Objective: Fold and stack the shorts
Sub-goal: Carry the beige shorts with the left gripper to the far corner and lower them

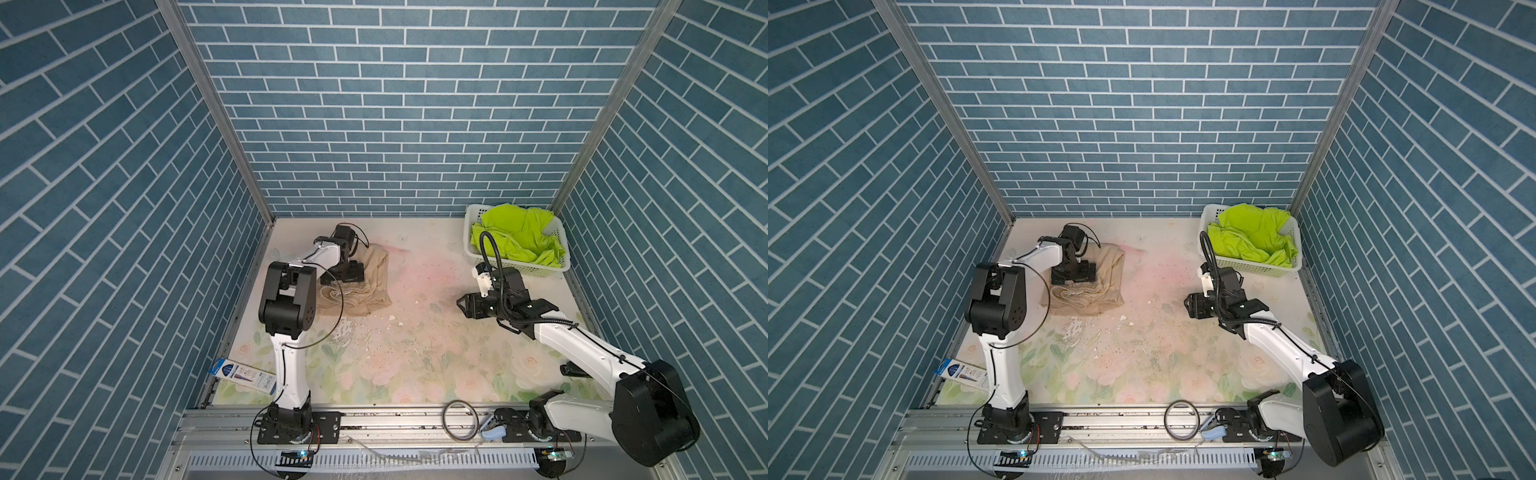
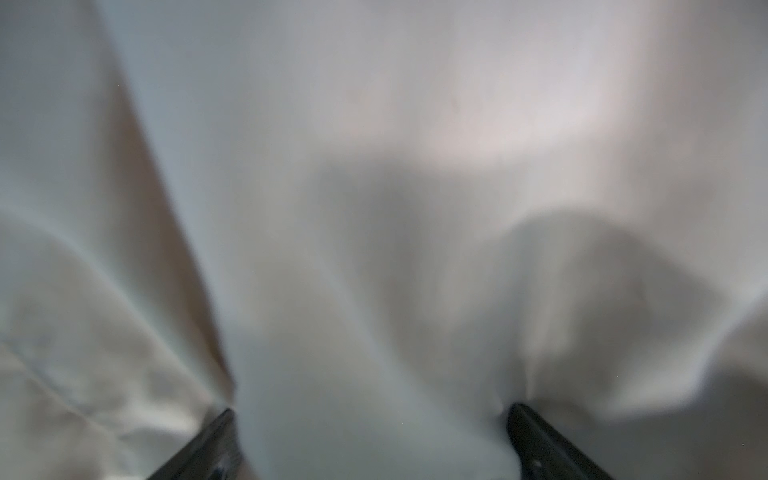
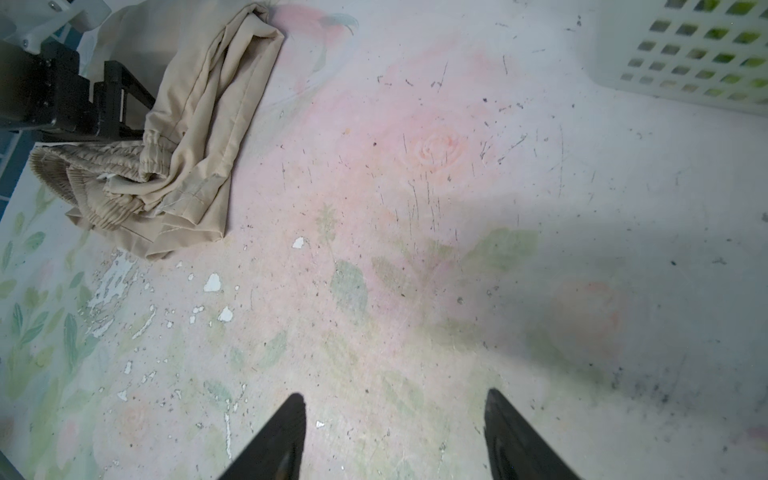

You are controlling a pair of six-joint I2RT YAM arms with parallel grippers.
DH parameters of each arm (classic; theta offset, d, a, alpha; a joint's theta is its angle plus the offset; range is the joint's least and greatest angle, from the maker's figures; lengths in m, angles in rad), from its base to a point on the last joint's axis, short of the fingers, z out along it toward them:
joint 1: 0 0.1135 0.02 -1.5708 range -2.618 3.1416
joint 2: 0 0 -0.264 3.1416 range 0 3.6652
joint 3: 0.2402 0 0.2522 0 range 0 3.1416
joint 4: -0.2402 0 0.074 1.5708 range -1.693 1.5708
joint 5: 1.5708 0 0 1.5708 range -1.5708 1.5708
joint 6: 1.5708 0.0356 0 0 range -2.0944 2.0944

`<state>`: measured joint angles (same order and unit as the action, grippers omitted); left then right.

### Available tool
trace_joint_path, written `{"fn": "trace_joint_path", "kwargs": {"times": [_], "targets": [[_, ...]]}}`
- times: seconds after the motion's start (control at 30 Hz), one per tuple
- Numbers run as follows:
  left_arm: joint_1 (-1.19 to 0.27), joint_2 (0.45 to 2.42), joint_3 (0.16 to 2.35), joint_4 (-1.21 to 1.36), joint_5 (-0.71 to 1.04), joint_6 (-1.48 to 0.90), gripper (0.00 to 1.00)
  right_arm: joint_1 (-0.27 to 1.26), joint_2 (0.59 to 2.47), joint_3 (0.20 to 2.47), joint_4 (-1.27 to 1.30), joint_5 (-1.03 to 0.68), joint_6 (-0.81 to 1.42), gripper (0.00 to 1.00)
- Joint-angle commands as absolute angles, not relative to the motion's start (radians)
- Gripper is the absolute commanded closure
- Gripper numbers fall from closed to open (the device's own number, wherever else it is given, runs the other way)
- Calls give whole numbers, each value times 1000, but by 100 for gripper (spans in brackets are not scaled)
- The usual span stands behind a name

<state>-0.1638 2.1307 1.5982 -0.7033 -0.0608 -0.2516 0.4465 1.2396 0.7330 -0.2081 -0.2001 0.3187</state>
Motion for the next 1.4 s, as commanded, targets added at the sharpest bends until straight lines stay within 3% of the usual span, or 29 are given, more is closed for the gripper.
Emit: {"fn": "trace_joint_path", "kwargs": {"times": [0.0, 0.27, 0.43, 0.97, 1.13, 1.37], "targets": [[-99, 2210, 1723, -800, -177, -90, 0, 442, 1252, 769, -206, -188, 348, 31], [31, 2351, 1929, -857, -37, -82, 0, 430, 1274, 794, -217, -178, 341, 31], [28, 2305, 1838, -732, 14, -65, 0, 421, 1299, 826, -220, -191, 332, 31], [109, 2603, 2516, -1082, -107, 68, 0, 414, 1302, 899, -273, -163, 327, 31], [109, 2431, 2364, -1071, -84, 3, 0, 412, 1298, 908, -247, -171, 332, 31], [80, 2183, 1977, -947, 67, -136, 0, 414, 1291, 864, -204, -196, 343, 31]]}}
